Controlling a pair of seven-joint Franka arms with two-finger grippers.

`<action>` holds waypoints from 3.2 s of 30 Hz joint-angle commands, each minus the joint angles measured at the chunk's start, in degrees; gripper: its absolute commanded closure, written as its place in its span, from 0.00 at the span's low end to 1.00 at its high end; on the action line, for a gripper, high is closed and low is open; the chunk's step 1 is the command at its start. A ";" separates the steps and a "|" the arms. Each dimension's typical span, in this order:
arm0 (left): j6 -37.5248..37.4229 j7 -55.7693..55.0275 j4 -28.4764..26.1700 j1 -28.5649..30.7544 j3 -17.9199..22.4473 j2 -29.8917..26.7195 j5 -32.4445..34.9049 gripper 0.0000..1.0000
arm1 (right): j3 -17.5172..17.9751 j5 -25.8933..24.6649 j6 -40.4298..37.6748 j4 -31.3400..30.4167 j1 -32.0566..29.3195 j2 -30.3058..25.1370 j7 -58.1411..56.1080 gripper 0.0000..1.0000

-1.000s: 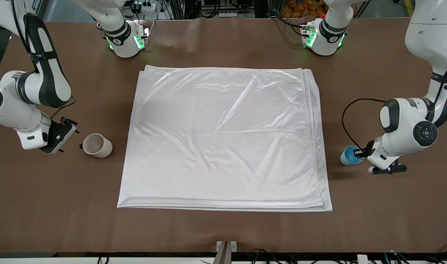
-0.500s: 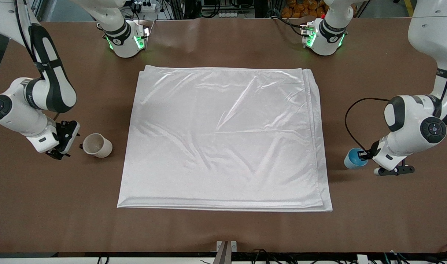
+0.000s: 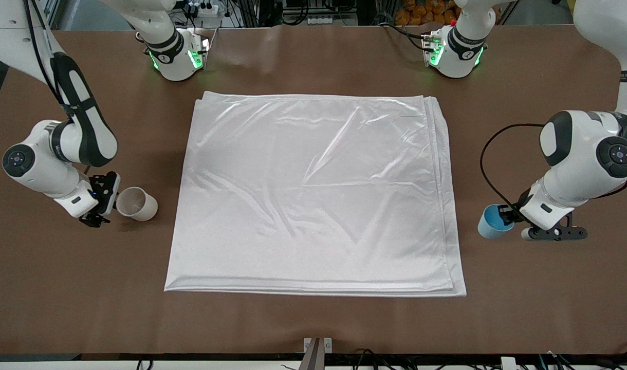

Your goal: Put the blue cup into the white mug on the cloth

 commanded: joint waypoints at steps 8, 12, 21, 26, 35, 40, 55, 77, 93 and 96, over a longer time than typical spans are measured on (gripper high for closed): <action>-12.38 0.17 9.38 0.20 -3.55 -1.72 0.99 1.00 | 0.52 0.58 0.64 0.05 -0.95 1.13 -7.99 0.00; -14.59 0.09 10.97 0.20 -4.52 -1.72 0.99 1.00 | 0.52 0.58 0.64 0.05 -1.04 1.30 -10.02 0.00; -15.21 -0.44 11.41 -0.07 -6.19 -2.51 0.99 1.00 | 0.61 0.85 0.55 -0.22 -2.10 2.09 -11.87 0.00; -15.21 -0.53 11.41 -0.07 -6.81 -2.43 0.99 1.00 | 0.61 1.99 0.55 -0.31 -2.01 2.71 -11.87 0.03; -15.30 -0.44 11.59 -0.24 -8.30 -3.04 0.99 1.00 | 0.78 2.08 0.55 -0.74 -1.83 3.24 -11.87 0.11; -16.08 -0.53 11.76 -0.42 -8.65 -3.31 0.99 1.00 | 0.87 2.16 0.55 -0.83 -1.66 3.24 -11.87 0.26; -17.14 -0.44 13.26 -0.42 -9.18 -3.31 0.99 1.00 | 1.75 4.87 -0.24 -0.48 -2.53 2.80 -11.60 1.00; -18.72 -0.44 14.23 -0.42 -9.97 -3.66 1.08 1.00 | 2.54 9.20 -5.07 1.28 7.39 -5.99 -0.46 1.00; -18.81 -0.35 14.23 -0.24 -9.97 -3.75 1.08 1.00 | 2.46 8.41 -4.81 2.59 19.87 -5.90 15.63 1.00; -18.81 -0.35 14.23 -0.24 -9.97 -3.75 1.08 1.00 | 2.46 8.40 -4.99 2.68 22.07 -5.82 18.18 1.00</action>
